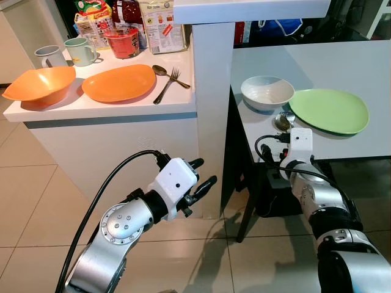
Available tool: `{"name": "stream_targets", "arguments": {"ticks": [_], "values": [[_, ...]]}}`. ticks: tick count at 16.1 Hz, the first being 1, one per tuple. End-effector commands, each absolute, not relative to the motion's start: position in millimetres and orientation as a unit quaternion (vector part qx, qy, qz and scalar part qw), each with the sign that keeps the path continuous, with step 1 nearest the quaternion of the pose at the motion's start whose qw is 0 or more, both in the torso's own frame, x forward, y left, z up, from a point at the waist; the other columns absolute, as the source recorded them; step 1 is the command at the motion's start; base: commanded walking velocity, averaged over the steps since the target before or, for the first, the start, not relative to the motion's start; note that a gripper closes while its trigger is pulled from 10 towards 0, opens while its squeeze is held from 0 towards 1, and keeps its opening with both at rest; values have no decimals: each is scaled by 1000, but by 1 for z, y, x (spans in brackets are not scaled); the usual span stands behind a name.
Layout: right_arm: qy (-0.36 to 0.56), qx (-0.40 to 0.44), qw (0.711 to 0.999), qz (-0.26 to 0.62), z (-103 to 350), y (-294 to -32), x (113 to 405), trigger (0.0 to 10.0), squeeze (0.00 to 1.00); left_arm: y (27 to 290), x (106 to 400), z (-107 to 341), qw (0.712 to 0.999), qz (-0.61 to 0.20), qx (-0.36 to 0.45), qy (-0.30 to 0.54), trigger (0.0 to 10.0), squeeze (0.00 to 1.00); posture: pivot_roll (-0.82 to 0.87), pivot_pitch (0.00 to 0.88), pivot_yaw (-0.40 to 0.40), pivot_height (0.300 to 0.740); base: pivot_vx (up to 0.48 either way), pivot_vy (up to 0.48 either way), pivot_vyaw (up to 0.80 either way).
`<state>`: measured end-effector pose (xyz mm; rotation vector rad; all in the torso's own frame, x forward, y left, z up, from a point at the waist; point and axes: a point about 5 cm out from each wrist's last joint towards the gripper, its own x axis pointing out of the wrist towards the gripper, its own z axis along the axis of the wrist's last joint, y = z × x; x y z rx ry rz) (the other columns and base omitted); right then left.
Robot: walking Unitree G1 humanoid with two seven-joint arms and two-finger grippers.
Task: Setting the table
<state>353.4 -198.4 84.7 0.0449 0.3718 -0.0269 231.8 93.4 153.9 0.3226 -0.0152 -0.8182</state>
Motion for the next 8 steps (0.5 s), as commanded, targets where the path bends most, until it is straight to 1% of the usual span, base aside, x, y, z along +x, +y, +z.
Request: {"name": "stream_targets", "arguments": {"ticks": [1, 8], "values": [[178, 34, 983, -21, 89, -200, 353, 10000, 0, 93, 233, 154, 902, -403, 157, -4, 10000, 0, 74, 0, 95, 740, 0, 0, 0], [192, 39, 980, -24, 82, -200, 347, 10000, 0, 91, 234, 154, 901, -405, 157, -6, 10000, 0, 73, 0, 93, 740, 0, 0, 0]]}}
